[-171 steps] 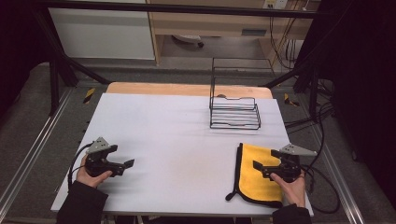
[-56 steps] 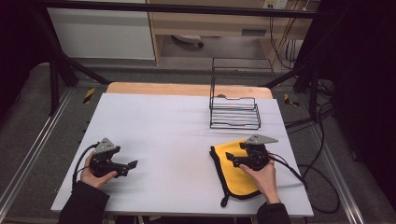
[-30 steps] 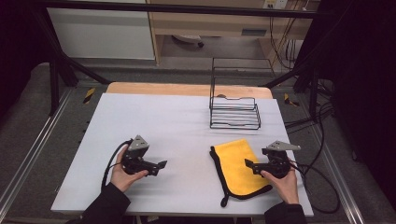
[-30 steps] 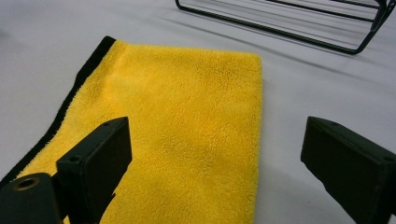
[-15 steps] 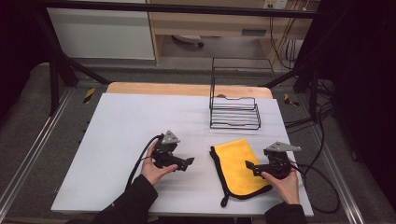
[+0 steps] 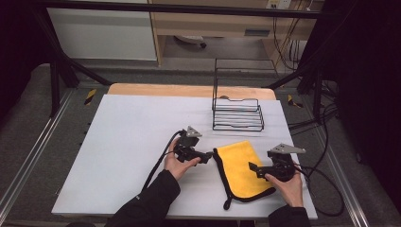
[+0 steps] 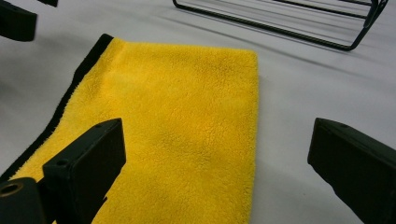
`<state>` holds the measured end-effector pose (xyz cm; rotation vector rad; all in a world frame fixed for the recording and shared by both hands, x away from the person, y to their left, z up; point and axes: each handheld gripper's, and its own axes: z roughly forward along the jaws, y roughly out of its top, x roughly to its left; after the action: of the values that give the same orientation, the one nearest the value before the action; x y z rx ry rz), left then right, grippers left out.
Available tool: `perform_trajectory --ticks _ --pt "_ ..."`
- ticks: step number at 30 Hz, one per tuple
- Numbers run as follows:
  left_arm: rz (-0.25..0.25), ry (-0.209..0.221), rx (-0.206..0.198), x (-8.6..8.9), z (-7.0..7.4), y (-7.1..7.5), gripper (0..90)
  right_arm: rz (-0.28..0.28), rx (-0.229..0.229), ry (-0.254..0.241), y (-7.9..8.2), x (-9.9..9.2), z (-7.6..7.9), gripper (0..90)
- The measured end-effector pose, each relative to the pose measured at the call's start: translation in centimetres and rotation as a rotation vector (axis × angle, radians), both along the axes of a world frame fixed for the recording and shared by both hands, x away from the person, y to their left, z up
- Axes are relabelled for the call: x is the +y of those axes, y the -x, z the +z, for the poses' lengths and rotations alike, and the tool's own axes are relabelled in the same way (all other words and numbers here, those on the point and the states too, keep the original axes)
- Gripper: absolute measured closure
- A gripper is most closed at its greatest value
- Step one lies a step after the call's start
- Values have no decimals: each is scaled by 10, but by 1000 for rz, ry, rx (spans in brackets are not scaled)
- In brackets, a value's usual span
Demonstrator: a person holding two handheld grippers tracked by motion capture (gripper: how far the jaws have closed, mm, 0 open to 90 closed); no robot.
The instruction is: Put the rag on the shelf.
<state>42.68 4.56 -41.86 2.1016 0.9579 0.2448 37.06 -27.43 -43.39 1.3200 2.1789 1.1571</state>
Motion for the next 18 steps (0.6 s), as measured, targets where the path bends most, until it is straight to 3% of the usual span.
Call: perform_trajectory --ticks 7,11,18 --pt "4 6 50 -19 -11 -4 338 1 9 9 0 1 -1 74" --pt "14 20 74 -30 -17 -6 416 -6 30 28 1 3 -3 142" --pt "12 34 114 -35 -22 -11 503 -16 61 53 10 -1 -7 272"
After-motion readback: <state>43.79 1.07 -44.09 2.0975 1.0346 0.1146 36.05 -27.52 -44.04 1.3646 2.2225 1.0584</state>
